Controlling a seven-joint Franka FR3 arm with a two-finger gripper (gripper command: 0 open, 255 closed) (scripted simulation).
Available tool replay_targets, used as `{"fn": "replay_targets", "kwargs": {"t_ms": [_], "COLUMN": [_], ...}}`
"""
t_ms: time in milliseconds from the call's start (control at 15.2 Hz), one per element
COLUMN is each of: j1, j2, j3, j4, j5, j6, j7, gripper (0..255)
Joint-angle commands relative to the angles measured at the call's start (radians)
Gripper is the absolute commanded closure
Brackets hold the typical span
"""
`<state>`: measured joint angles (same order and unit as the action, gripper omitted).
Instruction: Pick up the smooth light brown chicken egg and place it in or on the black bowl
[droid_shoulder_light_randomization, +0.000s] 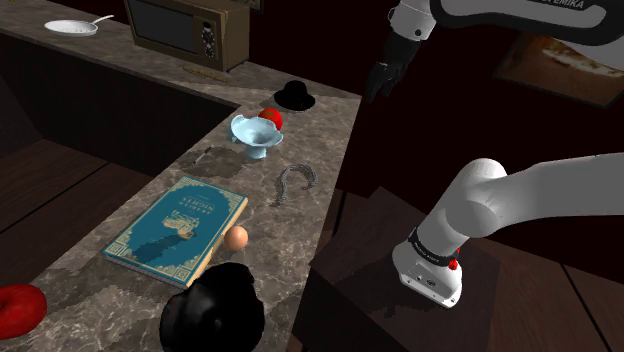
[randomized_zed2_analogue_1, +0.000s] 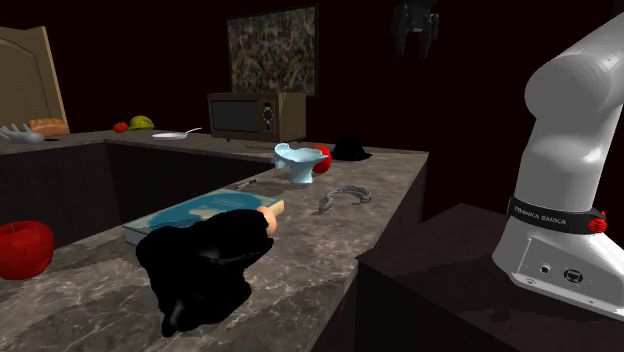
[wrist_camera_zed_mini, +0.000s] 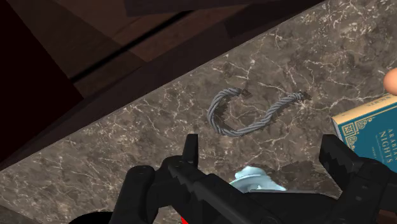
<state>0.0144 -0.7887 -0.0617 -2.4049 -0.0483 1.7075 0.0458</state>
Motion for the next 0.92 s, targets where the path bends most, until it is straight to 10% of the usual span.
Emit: {"fn": "replay_targets", "kwargs": {"t_ms": [0, 858], "j1": [0.000, 0.129], "j2": [0.000, 0.190], "j3": [0.000, 0.210], "j4": [0.000, -0.146], "j5": [0.000, 0.034], "j6": [0.000, 0.379], "j7": [0.000, 0.095], "gripper": [0, 0]}}
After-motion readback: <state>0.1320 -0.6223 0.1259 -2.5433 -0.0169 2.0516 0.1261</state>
